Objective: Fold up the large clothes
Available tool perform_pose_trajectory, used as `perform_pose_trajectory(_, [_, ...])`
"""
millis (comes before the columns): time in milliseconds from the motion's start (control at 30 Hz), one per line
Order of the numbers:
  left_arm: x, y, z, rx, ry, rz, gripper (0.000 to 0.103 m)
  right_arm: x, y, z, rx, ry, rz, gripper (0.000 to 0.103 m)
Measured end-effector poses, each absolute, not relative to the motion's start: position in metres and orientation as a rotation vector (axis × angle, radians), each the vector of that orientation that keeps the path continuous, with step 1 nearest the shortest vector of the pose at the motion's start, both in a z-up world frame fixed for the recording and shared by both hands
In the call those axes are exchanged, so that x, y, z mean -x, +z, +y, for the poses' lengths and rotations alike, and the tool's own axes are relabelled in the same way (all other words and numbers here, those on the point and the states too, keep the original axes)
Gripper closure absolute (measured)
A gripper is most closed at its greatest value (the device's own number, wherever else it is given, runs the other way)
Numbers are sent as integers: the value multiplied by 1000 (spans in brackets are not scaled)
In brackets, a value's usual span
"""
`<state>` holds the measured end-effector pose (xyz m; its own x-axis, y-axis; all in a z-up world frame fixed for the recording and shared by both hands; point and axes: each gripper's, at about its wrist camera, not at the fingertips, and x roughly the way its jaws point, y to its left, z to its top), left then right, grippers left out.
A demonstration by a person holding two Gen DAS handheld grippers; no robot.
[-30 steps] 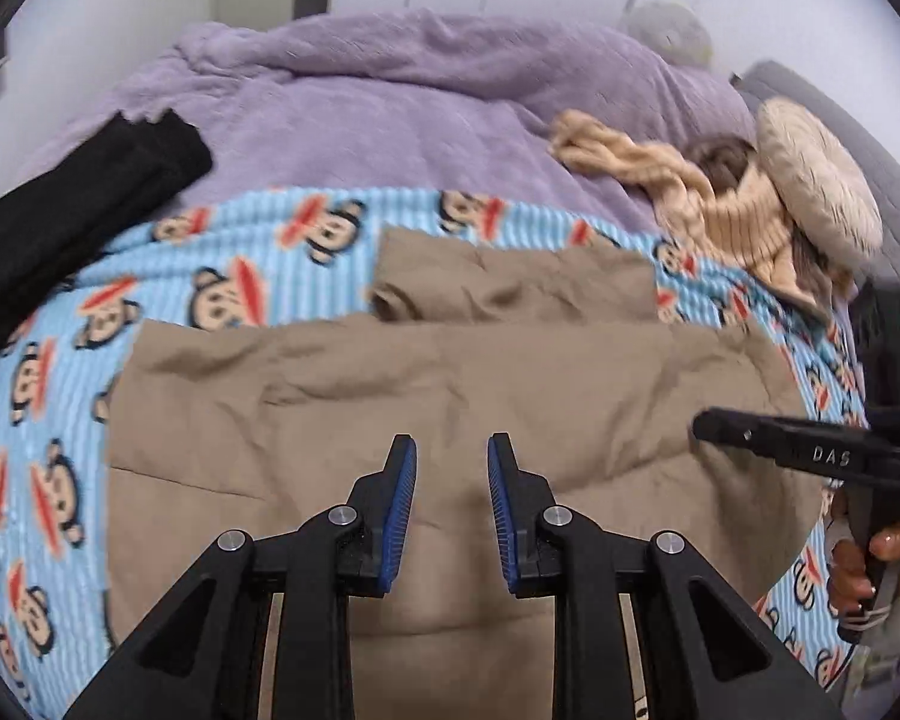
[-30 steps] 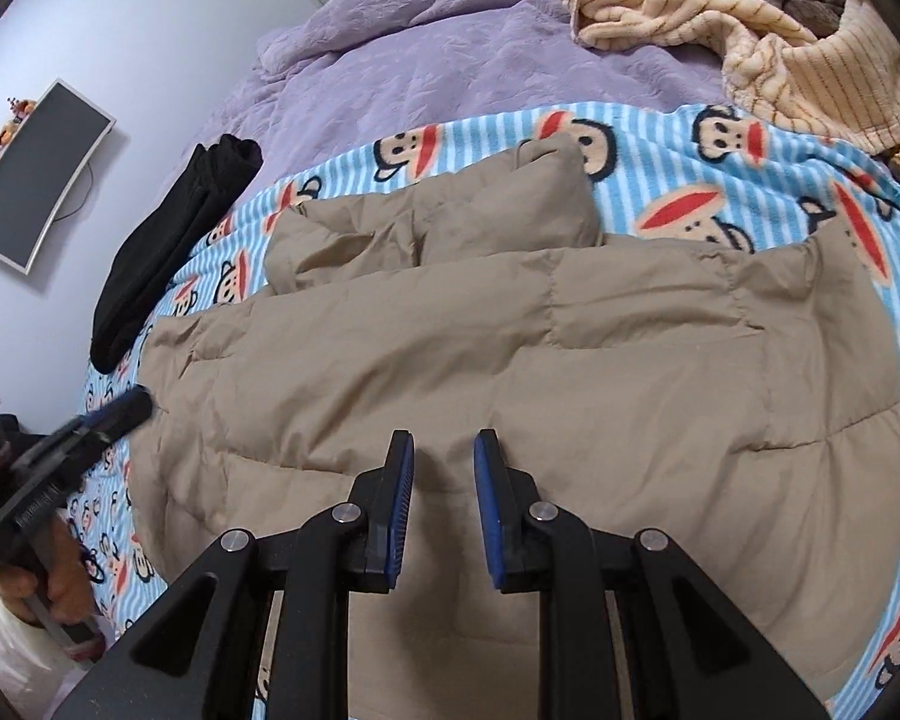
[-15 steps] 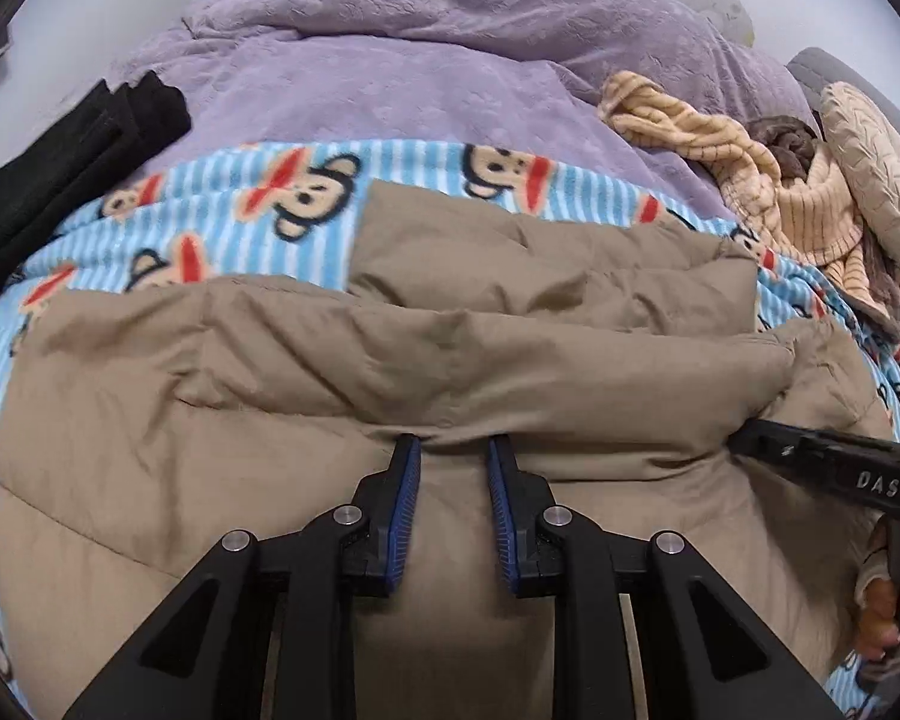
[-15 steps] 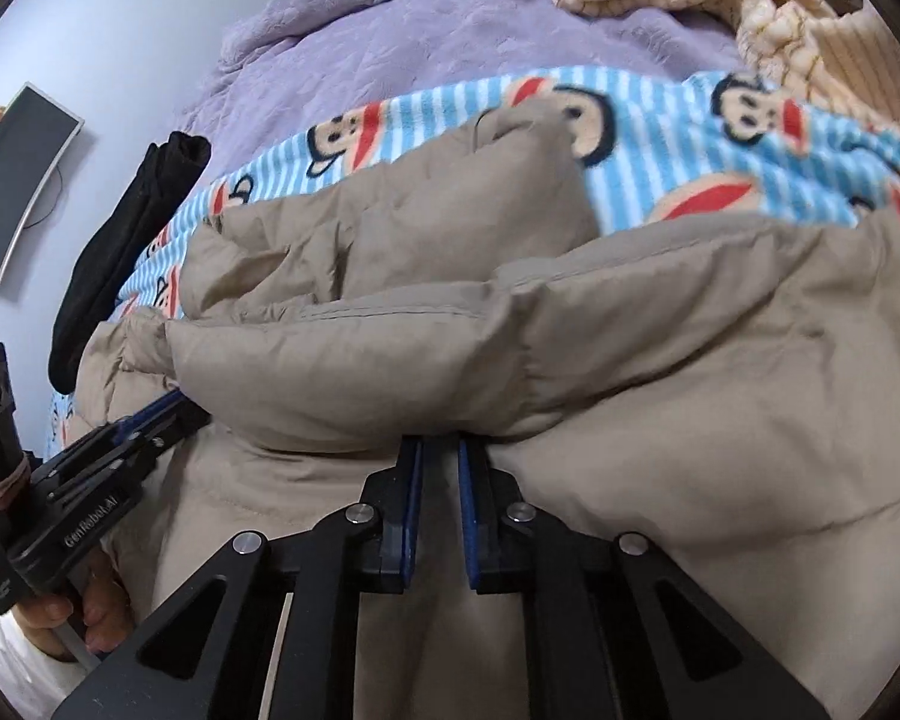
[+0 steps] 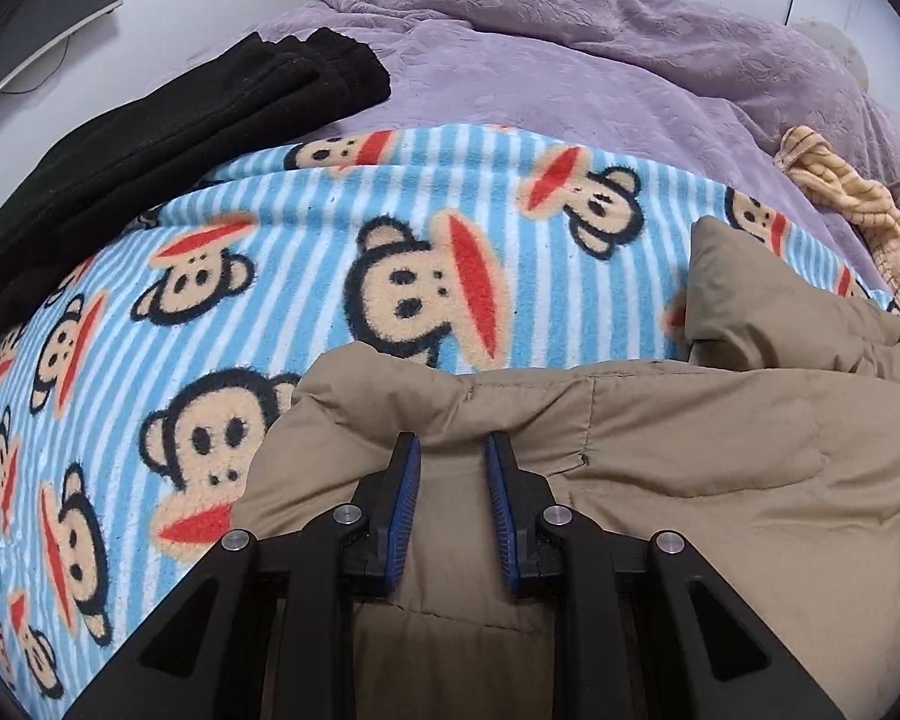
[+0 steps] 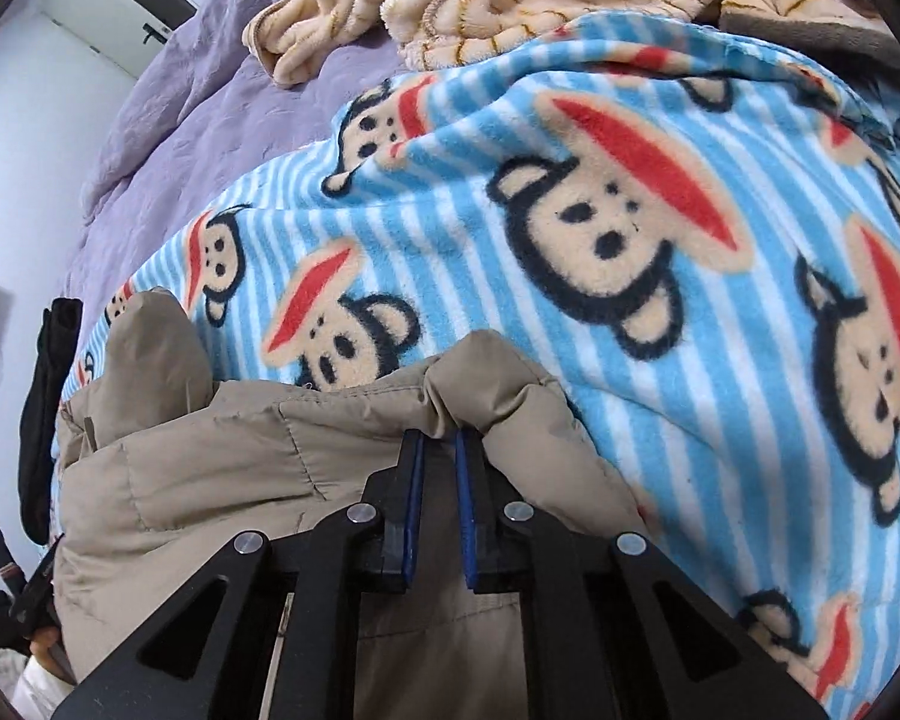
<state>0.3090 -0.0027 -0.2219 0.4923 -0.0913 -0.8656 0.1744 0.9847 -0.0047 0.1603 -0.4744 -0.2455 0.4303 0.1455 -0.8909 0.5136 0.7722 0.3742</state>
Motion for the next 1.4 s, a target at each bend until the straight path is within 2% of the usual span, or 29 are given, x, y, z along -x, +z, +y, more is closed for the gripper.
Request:
perform_pose_trajectory(200, [-310,-217,-1,-75,-155,1076,78,-173,-241,-467,-627,-283,1147,93])
perform_pose_trajectory(267, [-309,-208,3,-68,-138,1094,78,-175,-229,-463,-612,-296,1168,88])
perform_pose_trajectory(333, [-301,-197,8,-67,-123,1094,78,-170,-216,-458,-585,-300,1177,82])
perform_pose_trajectory(400, [-288,-186,14,-68,-121,1089,78,-161,-199,-452,-565,-290,1157,60])
perform_pose_trajectory(467, [-274,-177,19,-80,-118,1090,78,-145,-185,-449,-558,-288,1139,47])
perform_pose_trajectory(533, [-259,-171,23,-79,-117,1098,77,-126,-175,-445,-567,-285,1132,47])
perform_pose_trajectory(567, [-251,-168,25,-70,-116,1107,72,-117,-172,-442,-580,-279,1133,47])
perform_pose_trajectory(600, [-243,-167,27,-59,-111,1121,36,-107,-169,-439,-597,-274,1136,47])
perform_pose_trajectory(633, [-236,-166,29,-49,-96,1131,5,-96,-168,-435,-610,-273,1141,47])
perform_pose_trajectory(833, [-187,-162,34,-10,-83,1183,3,-35,-163,-420,-681,-274,1176,46])
perform_pose_trajectory(933, [-164,-161,30,-31,-80,1210,3,-12,-162,-414,-726,-271,1192,38])
perform_pose_trajectory(1167, [-126,-154,22,-47,-72,1238,1,23,-165,-400,-810,-232,1222,37])
perform_pose_trajectory(1233, [-117,-154,19,-49,-79,1253,1,31,-167,-396,-836,-220,1224,31])
perform_pose_trajectory(1267, [-112,-154,17,-56,-80,1255,1,34,-168,-395,-853,-211,1221,19])
perform_pose_trajectory(1400, [-94,-152,9,-79,-92,1256,1,45,-168,-389,-881,-184,1214,19])
